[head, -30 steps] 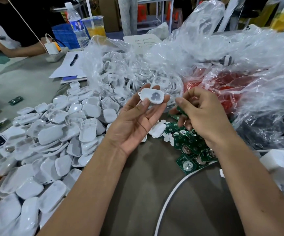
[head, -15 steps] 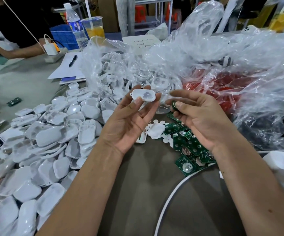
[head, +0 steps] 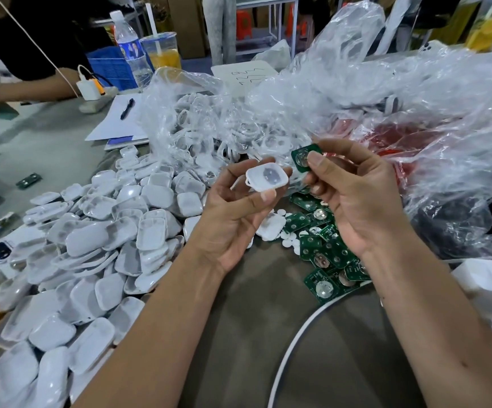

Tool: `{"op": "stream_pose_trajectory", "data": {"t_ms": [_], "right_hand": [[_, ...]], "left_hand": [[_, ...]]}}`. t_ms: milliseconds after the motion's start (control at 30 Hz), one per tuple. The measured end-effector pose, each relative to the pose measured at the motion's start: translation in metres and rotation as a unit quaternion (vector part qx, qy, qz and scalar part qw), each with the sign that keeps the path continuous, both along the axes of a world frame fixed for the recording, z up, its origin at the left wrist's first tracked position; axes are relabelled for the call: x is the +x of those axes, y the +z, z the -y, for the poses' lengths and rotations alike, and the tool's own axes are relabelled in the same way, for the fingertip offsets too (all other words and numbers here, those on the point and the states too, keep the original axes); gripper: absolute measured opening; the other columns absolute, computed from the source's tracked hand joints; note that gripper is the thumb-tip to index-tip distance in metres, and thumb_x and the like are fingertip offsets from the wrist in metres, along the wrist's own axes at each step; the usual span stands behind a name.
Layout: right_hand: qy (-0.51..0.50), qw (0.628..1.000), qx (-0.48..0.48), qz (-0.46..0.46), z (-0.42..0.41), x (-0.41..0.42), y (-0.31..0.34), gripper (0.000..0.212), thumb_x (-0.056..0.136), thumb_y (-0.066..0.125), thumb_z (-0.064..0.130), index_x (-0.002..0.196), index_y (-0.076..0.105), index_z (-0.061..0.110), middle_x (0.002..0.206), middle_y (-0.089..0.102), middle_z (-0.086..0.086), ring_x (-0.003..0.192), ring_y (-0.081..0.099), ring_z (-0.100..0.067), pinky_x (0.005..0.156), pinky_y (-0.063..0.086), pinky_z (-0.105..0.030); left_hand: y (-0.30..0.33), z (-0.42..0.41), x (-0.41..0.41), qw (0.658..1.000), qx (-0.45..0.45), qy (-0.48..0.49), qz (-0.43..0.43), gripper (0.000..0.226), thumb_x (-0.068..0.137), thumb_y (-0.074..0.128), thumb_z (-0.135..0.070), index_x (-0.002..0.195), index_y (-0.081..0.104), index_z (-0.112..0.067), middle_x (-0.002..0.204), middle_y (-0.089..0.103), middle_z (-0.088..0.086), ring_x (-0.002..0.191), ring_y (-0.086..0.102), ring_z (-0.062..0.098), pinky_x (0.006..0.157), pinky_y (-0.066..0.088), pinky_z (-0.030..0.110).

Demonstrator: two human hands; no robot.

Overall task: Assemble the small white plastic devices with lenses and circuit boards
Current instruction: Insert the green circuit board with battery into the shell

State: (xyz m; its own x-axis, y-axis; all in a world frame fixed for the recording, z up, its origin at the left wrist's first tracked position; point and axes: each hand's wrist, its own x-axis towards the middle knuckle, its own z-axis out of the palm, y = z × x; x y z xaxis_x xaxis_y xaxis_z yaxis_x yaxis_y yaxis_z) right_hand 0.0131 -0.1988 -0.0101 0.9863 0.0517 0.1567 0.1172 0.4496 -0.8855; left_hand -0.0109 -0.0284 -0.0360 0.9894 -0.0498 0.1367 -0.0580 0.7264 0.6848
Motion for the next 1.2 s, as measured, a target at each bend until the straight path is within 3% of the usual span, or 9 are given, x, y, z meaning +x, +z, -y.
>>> {"op": "stream_pose_trajectory", "data": {"t_ms": [133, 233, 333, 567, 700, 833, 1200], "right_hand": [[-0.007, 1.0, -0.012, 0.01, -0.006, -0.001, -0.001, 0.017, 0.084, 0.078, 0.002, 0.1, 0.072, 0.005, 0.071, 0.073, -0.006, 0.063, 0.07, -0.018, 0.055, 0.052, -0.023], [-0.012, 1.0, -0.006, 0.006, -0.008, -0.001, -0.001, 0.011, 0.088, 0.075, -0.001, 0.097, 0.07, 0.002, 0.07, 0.072, -0.006, 0.06, 0.07, -0.017, 0.053, 0.052, -0.022], [-0.036, 0.999, -0.01, 0.012, -0.008, -0.001, -0.002, 0.007, 0.087, 0.076, -0.002, 0.091, 0.071, 0.002, 0.067, 0.072, -0.004, 0.055, 0.068, -0.015, 0.05, 0.051, -0.02], [-0.09, 0.993, -0.055, 0.044, -0.008, -0.002, -0.001, 0.011, 0.087, 0.081, 0.004, 0.083, 0.071, 0.005, 0.062, 0.071, -0.005, 0.049, 0.066, -0.014, 0.045, 0.049, -0.022], [-0.103, 0.988, -0.102, 0.055, -0.008, 0.0, -0.004, 0.015, 0.088, 0.081, 0.008, 0.077, 0.072, 0.011, 0.06, 0.07, -0.004, 0.047, 0.063, -0.015, 0.041, 0.043, -0.022], [-0.125, 0.972, -0.17, 0.099, -0.01, 0.0, -0.008, 0.016, 0.086, 0.085, 0.016, 0.073, 0.076, 0.02, 0.056, 0.068, -0.006, 0.042, 0.059, -0.017, 0.04, 0.042, -0.022], [-0.15, 0.956, -0.217, 0.13, -0.011, 0.0, -0.011, 0.013, 0.085, 0.085, 0.019, 0.075, 0.076, 0.018, 0.054, 0.067, -0.004, 0.039, 0.058, -0.014, 0.041, 0.044, -0.02]], "left_hand": [[-0.002, 0.001, 0.001, 0.999, 0.033, 0.014, 0.022, 0.041, 0.074, 0.063, 0.021, 0.099, 0.071, -0.011, 0.119, 0.073, 0.012, 0.108, 0.071, 0.029, 0.087, 0.06, 0.033], [-0.003, 0.003, 0.002, 0.994, 0.091, 0.035, 0.041, 0.04, 0.076, 0.065, 0.017, 0.108, 0.065, -0.006, 0.126, 0.07, 0.014, 0.111, 0.058, 0.037, 0.099, 0.056, 0.047], [-0.002, 0.005, 0.002, 0.991, 0.114, 0.053, 0.045, 0.04, 0.075, 0.071, 0.015, 0.109, 0.064, -0.004, 0.123, 0.072, 0.012, 0.104, 0.071, 0.03, 0.095, 0.059, 0.043], [-0.002, 0.007, 0.0, 0.985, 0.148, 0.083, 0.039, 0.037, 0.075, 0.073, 0.014, 0.107, 0.064, -0.002, 0.116, 0.075, 0.012, 0.1, 0.071, 0.031, 0.085, 0.061, 0.039], [-0.004, 0.008, 0.0, 0.96, 0.231, 0.145, 0.062, 0.044, 0.073, 0.076, 0.023, 0.111, 0.058, 0.009, 0.122, 0.071, 0.021, 0.114, 0.07, 0.032, 0.094, 0.059, 0.044], [-0.003, 0.012, -0.002, 0.946, 0.27, 0.161, 0.075, 0.045, 0.072, 0.078, 0.023, 0.109, 0.058, 0.007, 0.123, 0.07, 0.022, 0.112, 0.071, 0.033, 0.091, 0.06, 0.046], [-0.004, 0.014, -0.003, 0.939, 0.288, 0.172, 0.074, 0.045, 0.07, 0.082, 0.02, 0.107, 0.06, 0.006, 0.119, 0.073, 0.019, 0.106, 0.073, 0.032, 0.088, 0.061, 0.045]]}}
